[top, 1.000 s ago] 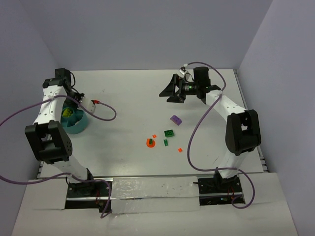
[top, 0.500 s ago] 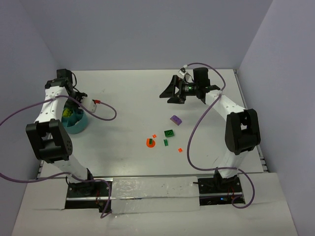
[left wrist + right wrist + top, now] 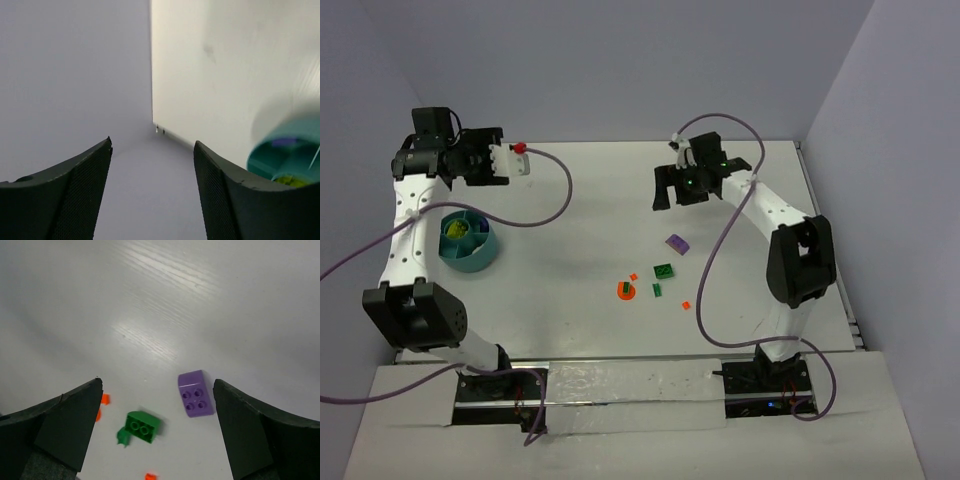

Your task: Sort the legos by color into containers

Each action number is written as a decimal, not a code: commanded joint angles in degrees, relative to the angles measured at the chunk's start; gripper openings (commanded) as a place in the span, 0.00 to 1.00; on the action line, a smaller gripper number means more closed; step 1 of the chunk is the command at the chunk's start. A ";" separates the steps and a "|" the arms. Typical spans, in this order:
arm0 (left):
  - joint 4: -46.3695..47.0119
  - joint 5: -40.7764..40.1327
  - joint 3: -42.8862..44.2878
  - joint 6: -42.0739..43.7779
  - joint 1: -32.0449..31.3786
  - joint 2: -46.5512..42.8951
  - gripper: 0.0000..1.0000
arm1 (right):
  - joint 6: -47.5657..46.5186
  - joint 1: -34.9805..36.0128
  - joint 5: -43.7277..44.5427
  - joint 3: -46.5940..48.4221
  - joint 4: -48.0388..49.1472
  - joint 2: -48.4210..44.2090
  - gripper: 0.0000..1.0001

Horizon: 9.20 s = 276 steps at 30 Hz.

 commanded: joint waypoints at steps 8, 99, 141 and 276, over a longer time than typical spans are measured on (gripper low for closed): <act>7.25 22.01 -4.89 -35.42 -0.60 -8.29 0.75 | -13.02 3.98 14.25 7.70 -13.26 11.22 0.91; -13.08 48.44 -16.84 -24.55 -25.82 -7.04 0.17 | -10.53 16.35 -70.43 19.37 -21.17 10.64 0.00; -0.20 -4.16 -9.64 13.12 9.85 -6.92 0.00 | 2.63 6.53 -50.69 10.77 -8.10 5.70 0.91; 23.72 -27.88 -31.54 -118.77 -56.49 7.26 0.48 | -30.22 -5.97 -6.13 -8.79 -19.42 -2.72 0.81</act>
